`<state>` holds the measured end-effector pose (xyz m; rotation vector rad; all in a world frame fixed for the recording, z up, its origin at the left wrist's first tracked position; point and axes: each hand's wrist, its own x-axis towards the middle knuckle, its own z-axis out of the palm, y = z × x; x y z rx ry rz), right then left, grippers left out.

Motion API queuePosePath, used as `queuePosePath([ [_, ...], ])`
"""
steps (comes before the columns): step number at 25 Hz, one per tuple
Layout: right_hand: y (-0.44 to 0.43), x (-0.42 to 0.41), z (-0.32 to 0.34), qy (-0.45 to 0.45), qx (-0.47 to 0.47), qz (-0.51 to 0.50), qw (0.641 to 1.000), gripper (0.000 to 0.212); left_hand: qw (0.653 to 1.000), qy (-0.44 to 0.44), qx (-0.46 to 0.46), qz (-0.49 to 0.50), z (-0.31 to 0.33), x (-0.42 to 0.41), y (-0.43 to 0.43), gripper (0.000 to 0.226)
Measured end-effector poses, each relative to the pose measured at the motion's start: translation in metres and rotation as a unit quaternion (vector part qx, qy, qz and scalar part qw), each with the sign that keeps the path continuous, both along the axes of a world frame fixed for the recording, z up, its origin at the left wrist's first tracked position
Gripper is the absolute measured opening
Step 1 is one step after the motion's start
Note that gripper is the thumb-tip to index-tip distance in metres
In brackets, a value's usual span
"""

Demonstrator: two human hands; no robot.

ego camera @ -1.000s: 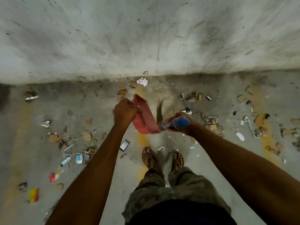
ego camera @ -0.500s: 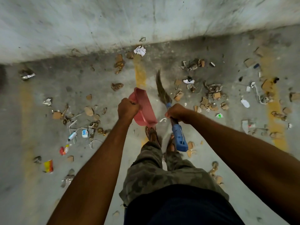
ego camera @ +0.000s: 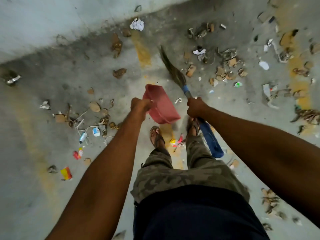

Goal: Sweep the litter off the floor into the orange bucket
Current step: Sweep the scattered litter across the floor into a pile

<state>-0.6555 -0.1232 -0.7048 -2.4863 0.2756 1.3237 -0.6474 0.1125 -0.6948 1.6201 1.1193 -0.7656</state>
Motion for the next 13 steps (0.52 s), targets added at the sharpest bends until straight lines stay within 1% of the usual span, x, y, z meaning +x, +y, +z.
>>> queuePosePath([
  [1, 0.005, -0.005, -0.004, 0.005, -0.003, -0.021, 1.0, 0.06, 0.998, 0.017, -0.053, 0.028, 0.001, -0.006, 0.003, 0.015],
  [2, 0.008, -0.009, -0.004, 0.008, -0.001, -0.059, 0.998, 0.063, 0.994, 0.038, -0.094, 0.045, 0.002, -0.013, 0.005, 0.005],
  [3, 0.011, -0.011, -0.007, 0.013, 0.006, -0.117, 0.993, 0.062, 0.988, 0.063, -0.129, 0.06, 0.002, -0.019, 0.008, 0.011],
  [4, 0.012, -0.011, -0.008, 0.024, 0.019, -0.186, 0.982, 0.056, 0.984, 0.089, -0.144, 0.055, 0.001, -0.023, 0.011, 0.014],
  [5, 0.011, -0.011, -0.01, 0.042, 0.048, -0.26, 0.963, 0.045, 0.979, 0.111, -0.161, 0.061, -0.002, -0.026, 0.016, 0.011],
  [6, 0.009, -0.012, -0.009, 0.074, 0.083, -0.33, 0.937, 0.03, 0.975, 0.13, -0.174, 0.056, -0.004, -0.029, 0.02, 0.009],
  [7, 0.007, -0.011, -0.005, 0.113, 0.11, -0.38, 0.911, 0.018, 0.972, 0.145, -0.18, 0.049, -0.006, -0.032, 0.023, 0.016],
  [8, 0.004, -0.011, -0.002, 0.145, 0.122, -0.406, 0.894, 0.01, 0.971, 0.164, -0.173, 0.027, -0.008, -0.035, 0.025, 0.022],
  [9, 0.0, -0.013, -0.003, 0.163, 0.131, -0.426, 0.88, 0.007, 0.971, 0.174, -0.165, -0.001, -0.01, -0.038, 0.025, 0.022],
  [11, -0.008, -0.017, -0.004, 0.172, 0.135, -0.441, 0.871, 0.012, 0.972, 0.178, -0.149, -0.048, -0.006, -0.043, 0.012, 0.018],
  [13, -0.014, -0.021, -0.002, 0.16, 0.137, -0.448, 0.869, 0.015, 0.979, 0.155, -0.101, -0.088, -0.001, -0.044, -0.003, 0.029],
])
